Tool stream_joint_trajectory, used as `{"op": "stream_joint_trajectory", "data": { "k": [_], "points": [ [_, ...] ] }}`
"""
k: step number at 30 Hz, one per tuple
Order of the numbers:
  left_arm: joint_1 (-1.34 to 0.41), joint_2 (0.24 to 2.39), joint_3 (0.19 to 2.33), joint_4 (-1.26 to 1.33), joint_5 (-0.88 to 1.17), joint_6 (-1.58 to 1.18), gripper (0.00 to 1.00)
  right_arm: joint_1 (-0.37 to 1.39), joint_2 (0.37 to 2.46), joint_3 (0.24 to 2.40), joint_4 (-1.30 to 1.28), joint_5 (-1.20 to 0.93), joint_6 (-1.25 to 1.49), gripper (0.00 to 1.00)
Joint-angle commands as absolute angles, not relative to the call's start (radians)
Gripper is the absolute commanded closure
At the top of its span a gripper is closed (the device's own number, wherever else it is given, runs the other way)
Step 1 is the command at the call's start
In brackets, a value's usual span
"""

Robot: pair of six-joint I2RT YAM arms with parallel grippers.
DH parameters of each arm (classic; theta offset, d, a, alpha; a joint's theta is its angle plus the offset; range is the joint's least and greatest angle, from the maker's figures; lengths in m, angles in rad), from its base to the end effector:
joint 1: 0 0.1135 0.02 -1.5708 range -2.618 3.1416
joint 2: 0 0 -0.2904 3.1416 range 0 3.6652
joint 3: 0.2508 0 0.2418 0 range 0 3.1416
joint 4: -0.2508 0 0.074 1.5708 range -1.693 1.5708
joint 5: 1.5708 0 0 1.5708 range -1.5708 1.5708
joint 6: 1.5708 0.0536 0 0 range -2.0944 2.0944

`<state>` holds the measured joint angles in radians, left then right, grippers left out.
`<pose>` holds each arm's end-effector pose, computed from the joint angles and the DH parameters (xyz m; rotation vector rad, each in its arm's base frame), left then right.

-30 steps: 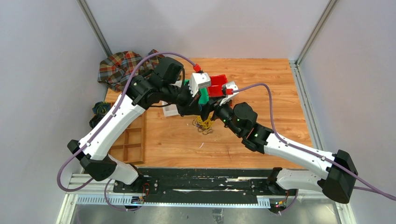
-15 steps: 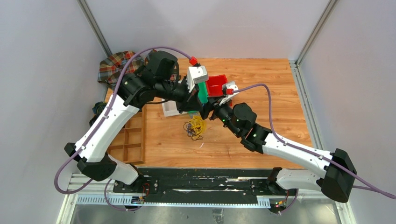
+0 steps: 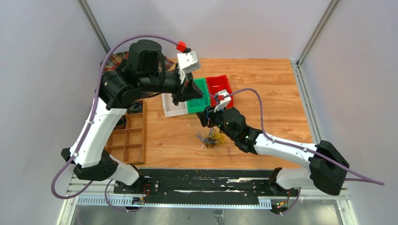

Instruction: Untangle the cables

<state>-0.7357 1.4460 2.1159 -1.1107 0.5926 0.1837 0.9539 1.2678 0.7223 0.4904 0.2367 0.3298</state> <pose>0.1559 -0.1815 0.5436 1.2464 1.6365 -0.9421 0.1784 0.2298 0.3135 -0.3345 1.6503 0.7887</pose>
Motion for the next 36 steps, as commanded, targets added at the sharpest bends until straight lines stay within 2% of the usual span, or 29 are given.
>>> {"op": "stream_joint_trajectory", "data": {
  "k": [1,9,15,18,27,32,36],
  "points": [
    [-0.744,1.467,2.199,-1.11,0.541,0.2,1.0,0.964,1.286,0.694,0.495,0.255,0.357,0.51],
    [-0.744,1.521,2.396,-1.105,0.357,0.296,1.0,0.955,1.284,0.634,0.481,0.279,0.374,0.5],
    [-0.744,1.526,2.428,-1.055,0.266,0.35,1.0,0.924,1.13,0.593,0.416,0.339,0.307,0.27],
    [-0.744,1.524,2.427,-1.051,0.269,0.359,1.0,0.902,1.033,0.591,0.382,0.318,0.249,0.23],
    [-0.744,1.524,2.42,-1.042,0.286,0.36,1.0,0.901,0.935,0.646,0.304,0.227,0.201,0.22],
    [-0.746,1.515,2.406,-1.041,0.295,0.379,1.0,0.881,0.918,0.732,0.133,0.431,0.238,0.22],
    [-0.748,1.502,2.387,-1.042,0.347,0.377,1.0,0.846,0.985,0.82,-0.025,0.535,0.297,0.25]
  ]
}}
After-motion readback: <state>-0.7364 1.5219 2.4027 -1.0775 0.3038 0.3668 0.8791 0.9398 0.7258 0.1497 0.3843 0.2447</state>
